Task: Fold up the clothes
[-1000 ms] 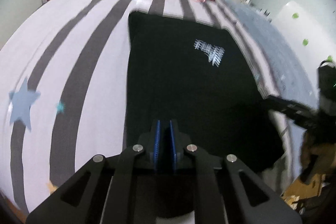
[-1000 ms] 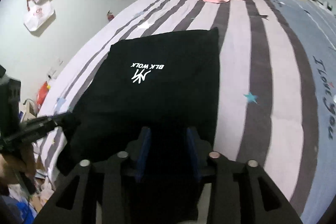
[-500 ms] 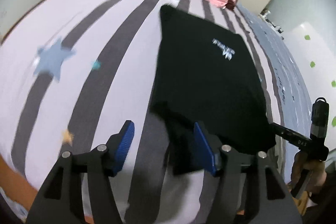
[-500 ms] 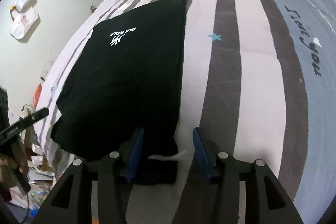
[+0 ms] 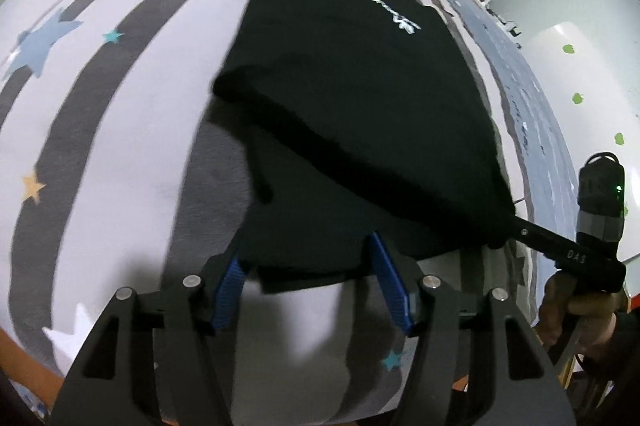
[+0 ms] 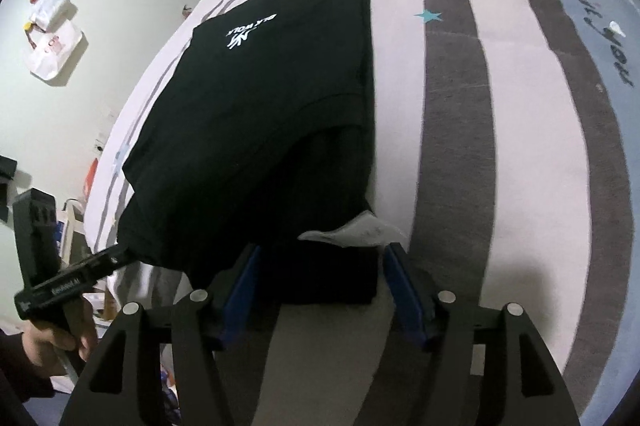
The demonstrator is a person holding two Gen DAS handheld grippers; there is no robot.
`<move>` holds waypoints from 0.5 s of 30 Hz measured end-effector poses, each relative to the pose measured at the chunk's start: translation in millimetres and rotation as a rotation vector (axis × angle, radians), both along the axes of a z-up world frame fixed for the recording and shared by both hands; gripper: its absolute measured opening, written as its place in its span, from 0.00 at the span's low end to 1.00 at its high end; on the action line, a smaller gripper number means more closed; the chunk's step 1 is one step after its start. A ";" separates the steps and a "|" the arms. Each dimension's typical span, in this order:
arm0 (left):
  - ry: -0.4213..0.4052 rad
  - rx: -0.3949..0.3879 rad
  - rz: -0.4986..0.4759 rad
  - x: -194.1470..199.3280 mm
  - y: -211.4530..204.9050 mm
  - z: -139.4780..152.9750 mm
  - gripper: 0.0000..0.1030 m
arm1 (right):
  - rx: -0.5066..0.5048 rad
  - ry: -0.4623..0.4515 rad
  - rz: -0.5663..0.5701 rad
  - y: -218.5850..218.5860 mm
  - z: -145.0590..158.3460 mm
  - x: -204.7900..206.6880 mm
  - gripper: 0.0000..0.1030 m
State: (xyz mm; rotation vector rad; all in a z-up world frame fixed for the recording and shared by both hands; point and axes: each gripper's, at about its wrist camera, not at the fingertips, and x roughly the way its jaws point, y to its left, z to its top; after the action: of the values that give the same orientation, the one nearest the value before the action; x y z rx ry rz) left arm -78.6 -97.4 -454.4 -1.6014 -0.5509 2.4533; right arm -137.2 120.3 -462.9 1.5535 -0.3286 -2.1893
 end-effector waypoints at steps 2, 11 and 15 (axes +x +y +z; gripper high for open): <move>0.007 0.007 -0.008 -2.4 1.5 0.0 0.27 | -0.009 0.007 0.019 -4.1 -1.4 -1.0 0.58; 0.061 0.077 -0.022 -7.0 -2.1 35.3 0.13 | -0.070 -0.002 0.057 -11.7 8.8 -7.8 0.18; 0.126 0.124 0.000 -13.2 -10.2 78.1 0.13 | -0.094 0.032 0.041 -12.3 42.7 -8.6 0.16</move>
State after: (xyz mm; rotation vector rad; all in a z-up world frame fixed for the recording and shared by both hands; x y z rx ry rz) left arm -91.9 -107.5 -376.3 -1.3894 -0.6680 2.4462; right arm -145.8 108.1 -420.2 1.4611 -0.3805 -2.1337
